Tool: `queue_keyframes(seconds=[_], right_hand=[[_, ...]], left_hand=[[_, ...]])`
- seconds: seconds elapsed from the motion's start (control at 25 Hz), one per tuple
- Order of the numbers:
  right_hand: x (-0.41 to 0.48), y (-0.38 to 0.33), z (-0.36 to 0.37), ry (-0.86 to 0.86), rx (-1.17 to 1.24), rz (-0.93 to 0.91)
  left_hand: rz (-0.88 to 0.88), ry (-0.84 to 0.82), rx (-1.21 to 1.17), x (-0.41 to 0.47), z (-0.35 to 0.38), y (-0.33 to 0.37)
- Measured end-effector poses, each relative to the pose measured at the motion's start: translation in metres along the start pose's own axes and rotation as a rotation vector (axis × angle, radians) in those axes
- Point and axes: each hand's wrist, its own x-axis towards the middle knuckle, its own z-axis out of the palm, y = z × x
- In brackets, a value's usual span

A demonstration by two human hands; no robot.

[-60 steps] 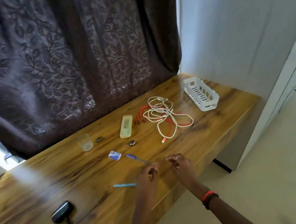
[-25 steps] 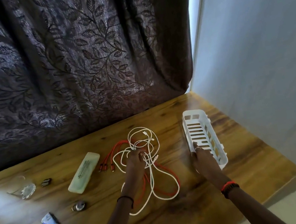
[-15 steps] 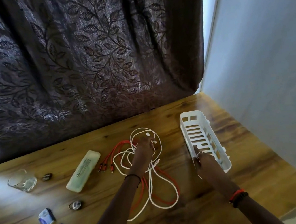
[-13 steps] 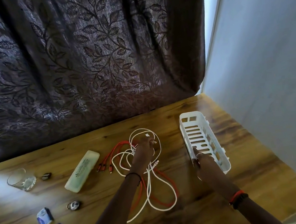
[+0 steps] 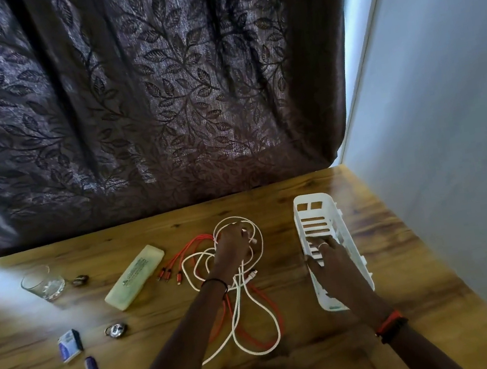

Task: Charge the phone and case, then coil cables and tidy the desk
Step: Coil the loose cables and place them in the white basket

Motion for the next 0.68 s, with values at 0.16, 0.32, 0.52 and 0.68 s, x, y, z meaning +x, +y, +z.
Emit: queue_keyframes(seconds=[0.16,0.32,0.52,0.68], right_hand=[[0.011,-0.021,-0.008,0.039,0.040,-0.082],[0.017,-0.032,-0.011,0.033,0.074,-0.122],[0.042,-0.039,-0.018,-0.025,0.175,-0.115],[0.064,-0.061,-0.011,-0.163,0.251,-0.131]], left_hand=[[0.079,-0.098,0.198,-0.002,0.008,-0.003],[0.096,-0.083,0.275,0.000,0.016,-0.010],[0.086,-0.001,0.112,0.001,-0.016,0.019],[0.071,0.054,0.010,-0.008,-0.072,0.055]])
